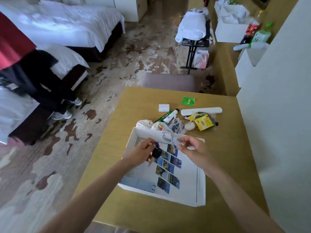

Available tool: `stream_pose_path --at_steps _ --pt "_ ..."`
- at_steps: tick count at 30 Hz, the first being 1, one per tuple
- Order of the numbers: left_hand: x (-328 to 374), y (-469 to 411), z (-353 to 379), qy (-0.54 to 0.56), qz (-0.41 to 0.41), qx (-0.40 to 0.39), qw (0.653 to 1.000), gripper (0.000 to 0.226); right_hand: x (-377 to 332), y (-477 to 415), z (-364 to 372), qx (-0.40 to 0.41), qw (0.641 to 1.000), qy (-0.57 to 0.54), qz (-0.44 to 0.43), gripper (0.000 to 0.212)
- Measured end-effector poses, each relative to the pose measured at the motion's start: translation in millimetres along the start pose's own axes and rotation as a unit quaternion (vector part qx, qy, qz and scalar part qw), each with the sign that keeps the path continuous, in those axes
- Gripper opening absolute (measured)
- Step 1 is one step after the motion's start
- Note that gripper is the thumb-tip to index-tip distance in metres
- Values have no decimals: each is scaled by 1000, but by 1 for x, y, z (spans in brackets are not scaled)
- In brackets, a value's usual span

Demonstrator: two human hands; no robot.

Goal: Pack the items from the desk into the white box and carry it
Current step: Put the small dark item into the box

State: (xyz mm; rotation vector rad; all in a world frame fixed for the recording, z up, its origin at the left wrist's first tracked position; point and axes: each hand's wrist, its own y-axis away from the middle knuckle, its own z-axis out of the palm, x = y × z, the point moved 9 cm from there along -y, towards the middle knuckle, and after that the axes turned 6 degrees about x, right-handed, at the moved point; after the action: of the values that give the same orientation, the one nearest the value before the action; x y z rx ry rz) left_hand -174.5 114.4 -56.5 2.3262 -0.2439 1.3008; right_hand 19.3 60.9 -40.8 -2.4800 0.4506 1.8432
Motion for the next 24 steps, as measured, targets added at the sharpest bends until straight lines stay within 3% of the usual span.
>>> stream_pose_path --at_steps 3,8,13,15,19,24 --pt "-26 0 35 -141 1 -92 986 17 11 5 4 10 999 40 5 10" --pt "-45 -10 59 -277 26 -127 952 26 20 9 4 33 992 121 13 8" --pt "-52 -22 43 -273 56 -124 952 24 21 0 24 37 980 195 -8 8" --pt "-54 -29 26 -266 56 -93 958 23 21 -8 35 46 974 222 -23 9" --pt "-54 -43 -2 -267 52 -22 962 40 26 -19 55 61 960 271 -43 10" --pt "-40 -47 14 -270 112 -33 956 44 40 -24 66 102 947 302 -44 16"
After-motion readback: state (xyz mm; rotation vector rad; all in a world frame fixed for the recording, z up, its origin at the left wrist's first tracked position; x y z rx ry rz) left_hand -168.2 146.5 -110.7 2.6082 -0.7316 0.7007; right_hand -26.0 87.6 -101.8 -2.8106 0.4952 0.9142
